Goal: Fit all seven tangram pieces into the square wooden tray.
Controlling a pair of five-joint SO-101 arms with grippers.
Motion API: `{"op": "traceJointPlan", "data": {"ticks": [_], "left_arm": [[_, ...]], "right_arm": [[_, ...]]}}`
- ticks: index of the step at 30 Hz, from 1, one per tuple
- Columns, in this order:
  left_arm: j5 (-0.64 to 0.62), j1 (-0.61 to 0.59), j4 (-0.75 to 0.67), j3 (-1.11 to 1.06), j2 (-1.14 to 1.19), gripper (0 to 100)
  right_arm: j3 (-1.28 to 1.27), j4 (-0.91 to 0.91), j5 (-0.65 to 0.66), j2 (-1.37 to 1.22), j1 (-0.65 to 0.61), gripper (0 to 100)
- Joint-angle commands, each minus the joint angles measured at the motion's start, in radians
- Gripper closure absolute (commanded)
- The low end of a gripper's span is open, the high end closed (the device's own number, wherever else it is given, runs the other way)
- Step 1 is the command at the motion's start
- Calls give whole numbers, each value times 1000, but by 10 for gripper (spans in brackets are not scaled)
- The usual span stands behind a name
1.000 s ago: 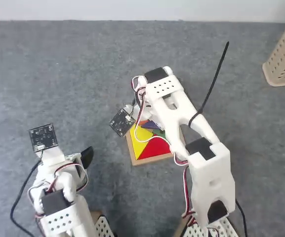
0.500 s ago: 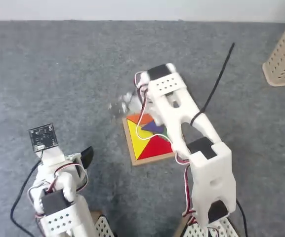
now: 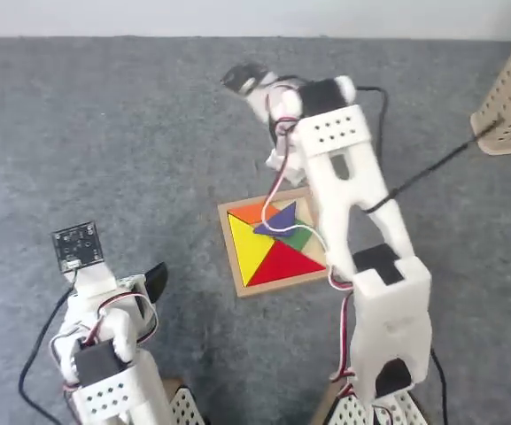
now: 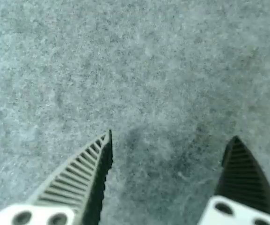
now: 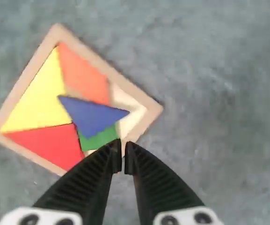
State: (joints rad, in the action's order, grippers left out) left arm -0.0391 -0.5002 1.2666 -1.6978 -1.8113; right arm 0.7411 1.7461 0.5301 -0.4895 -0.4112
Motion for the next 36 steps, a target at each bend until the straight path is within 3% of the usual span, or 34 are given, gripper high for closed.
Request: {"op": "traceJointPlan", "data": {"ticks": [1,7,11,15,28,36], "left_arm": [[2,2,-2,13,-12,646],[2,2,-2,13,-12,646],[2,2,-2,13,-12,646],[2,2,-2,13,-12,646],[2,2,-2,13,-12,646],[2,2,-2,13,-12,646]], "right_arm": [[-63,-35,-103,163,33,992],[-465,-272,-178,378,15,992],[-875,-576,-192,487,18,992],[-1085,-816,-192,503,10,992],[-933,-800,-192,225,-10,992],[-796,-760,-259,214,-12,992]]}}
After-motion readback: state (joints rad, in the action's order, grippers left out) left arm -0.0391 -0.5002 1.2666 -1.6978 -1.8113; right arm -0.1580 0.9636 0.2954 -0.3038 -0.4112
